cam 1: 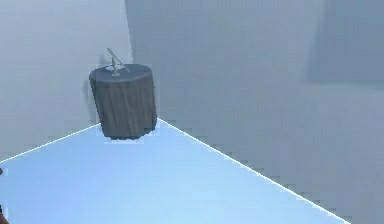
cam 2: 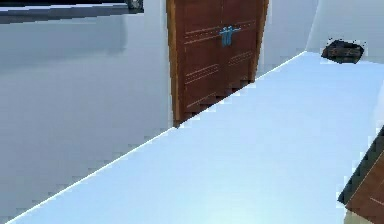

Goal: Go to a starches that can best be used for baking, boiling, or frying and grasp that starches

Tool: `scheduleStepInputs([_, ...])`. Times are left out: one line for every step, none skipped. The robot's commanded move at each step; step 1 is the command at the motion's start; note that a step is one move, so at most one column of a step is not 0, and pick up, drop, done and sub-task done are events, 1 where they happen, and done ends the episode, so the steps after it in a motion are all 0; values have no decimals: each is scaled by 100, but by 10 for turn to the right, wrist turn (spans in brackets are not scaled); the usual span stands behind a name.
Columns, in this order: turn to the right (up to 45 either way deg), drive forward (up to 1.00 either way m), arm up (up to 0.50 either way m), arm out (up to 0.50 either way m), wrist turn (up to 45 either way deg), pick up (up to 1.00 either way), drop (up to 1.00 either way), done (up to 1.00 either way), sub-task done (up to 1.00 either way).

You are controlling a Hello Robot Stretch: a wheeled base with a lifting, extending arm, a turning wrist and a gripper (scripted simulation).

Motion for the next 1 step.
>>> scheduleStepInputs([450,0,0,0,0,0,0,0,0])
